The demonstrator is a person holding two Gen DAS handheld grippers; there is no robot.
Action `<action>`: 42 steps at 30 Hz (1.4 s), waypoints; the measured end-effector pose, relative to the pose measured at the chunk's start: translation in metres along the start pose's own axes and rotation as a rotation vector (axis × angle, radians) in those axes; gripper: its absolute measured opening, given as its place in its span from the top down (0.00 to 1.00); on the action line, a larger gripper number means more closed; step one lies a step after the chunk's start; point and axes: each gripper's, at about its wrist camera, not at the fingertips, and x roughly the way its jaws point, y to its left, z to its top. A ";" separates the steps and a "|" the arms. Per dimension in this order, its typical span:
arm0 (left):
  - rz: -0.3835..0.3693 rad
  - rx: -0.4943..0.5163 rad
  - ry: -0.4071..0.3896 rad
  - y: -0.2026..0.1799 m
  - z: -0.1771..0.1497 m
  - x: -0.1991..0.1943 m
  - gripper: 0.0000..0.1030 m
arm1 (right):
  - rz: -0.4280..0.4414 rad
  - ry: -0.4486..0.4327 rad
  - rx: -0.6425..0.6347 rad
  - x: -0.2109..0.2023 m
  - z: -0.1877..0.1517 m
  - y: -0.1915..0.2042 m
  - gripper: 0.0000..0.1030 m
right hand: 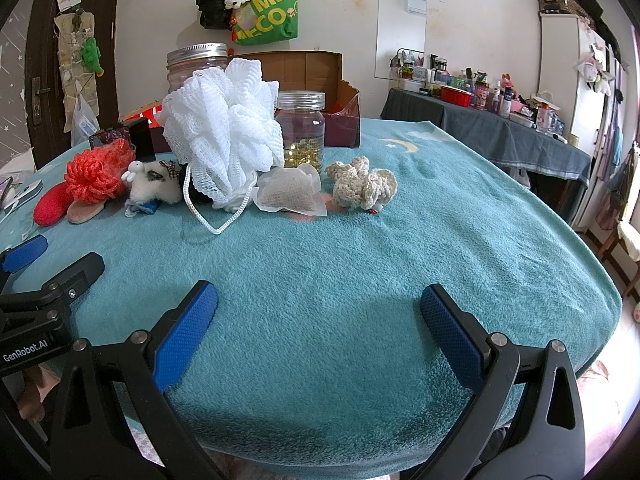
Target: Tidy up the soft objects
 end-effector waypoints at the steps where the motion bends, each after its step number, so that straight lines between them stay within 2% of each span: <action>1: 0.000 0.000 -0.001 0.000 0.000 0.000 0.00 | 0.000 0.000 0.000 -0.001 0.000 0.000 0.00; 10: -0.028 -0.012 0.028 0.000 0.000 0.004 0.00 | 0.013 0.024 0.014 0.001 0.006 -0.001 0.00; 13: -0.083 -0.050 0.025 0.014 0.013 -0.001 0.00 | 0.047 0.032 0.017 -0.002 0.010 -0.001 0.00; 23: -0.119 -0.010 0.018 0.021 0.053 0.006 0.00 | 0.118 -0.014 0.018 0.000 0.056 -0.007 0.00; 29: -0.141 -0.002 0.046 0.026 0.076 0.019 0.00 | 0.220 -0.022 -0.005 0.015 0.091 0.001 0.00; 34: -0.141 0.002 0.092 0.027 0.086 0.036 0.01 | 0.325 0.027 -0.003 0.041 0.113 0.006 0.00; 37: -0.153 -0.002 0.133 0.028 0.085 0.045 0.09 | 0.388 0.058 0.003 0.052 0.118 0.009 0.00; 40: -0.164 -0.008 0.169 0.027 0.082 0.050 0.26 | 0.455 0.086 0.015 0.061 0.119 0.012 0.01; 41: -0.174 -0.011 0.181 0.028 0.081 0.052 0.31 | 0.468 0.089 0.018 0.062 0.118 0.012 0.03; 42: -0.184 -0.015 0.188 0.028 0.081 0.052 0.38 | 0.473 0.088 0.014 0.062 0.117 0.014 0.12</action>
